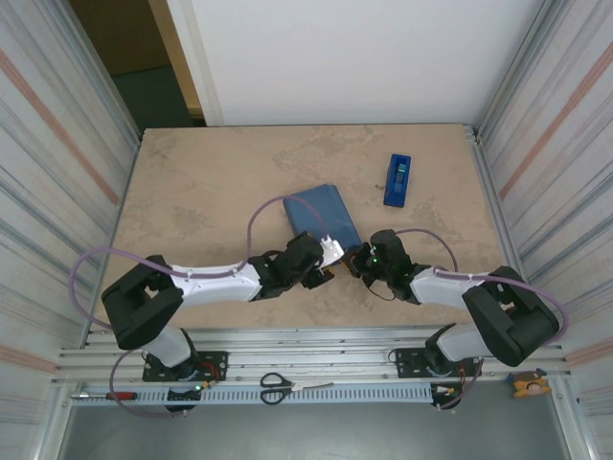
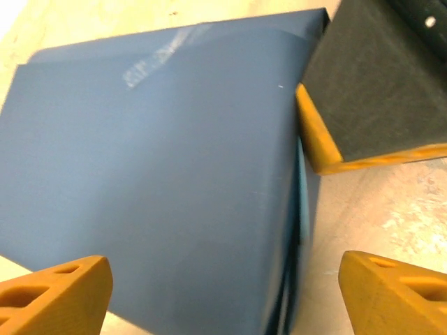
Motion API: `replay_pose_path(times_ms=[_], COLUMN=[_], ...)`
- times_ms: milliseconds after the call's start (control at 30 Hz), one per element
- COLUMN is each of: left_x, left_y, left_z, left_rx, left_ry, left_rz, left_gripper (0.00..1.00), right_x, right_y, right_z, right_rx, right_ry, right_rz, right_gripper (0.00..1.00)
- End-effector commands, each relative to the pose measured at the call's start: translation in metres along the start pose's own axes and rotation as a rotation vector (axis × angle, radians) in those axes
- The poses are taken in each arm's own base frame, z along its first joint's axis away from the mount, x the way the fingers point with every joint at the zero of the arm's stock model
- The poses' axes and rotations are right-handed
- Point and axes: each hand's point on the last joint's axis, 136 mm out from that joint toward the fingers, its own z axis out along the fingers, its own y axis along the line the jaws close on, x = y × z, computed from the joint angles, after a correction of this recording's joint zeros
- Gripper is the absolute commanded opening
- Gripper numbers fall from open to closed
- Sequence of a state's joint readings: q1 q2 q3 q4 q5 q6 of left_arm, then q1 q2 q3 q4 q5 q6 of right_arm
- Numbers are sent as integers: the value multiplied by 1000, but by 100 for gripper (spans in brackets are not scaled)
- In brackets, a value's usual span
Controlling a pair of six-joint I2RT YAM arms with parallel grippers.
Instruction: Wrap the gift box in paper
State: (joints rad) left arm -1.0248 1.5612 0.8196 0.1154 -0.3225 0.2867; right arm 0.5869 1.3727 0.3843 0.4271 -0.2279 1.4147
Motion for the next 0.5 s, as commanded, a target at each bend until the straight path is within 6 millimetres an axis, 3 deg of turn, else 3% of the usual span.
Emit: replay_pose_path(times_ms=[0,233,467], left_x=[-3,1,6], left_y=[0,-9,-2], left_z=[-5,5,15], left_rx=[19,60,15], left_ry=[-19,16,42], left_rz=[63,145,182], left_gripper=[88,99,95], right_x=[-8,-8,-10], right_y=[13,14,14], right_z=[2,2,1], right_rx=[-25,-25,-24], right_ry=[-29,-29,-34], right_rz=[15,17,20], right_gripper=[0,0,0])
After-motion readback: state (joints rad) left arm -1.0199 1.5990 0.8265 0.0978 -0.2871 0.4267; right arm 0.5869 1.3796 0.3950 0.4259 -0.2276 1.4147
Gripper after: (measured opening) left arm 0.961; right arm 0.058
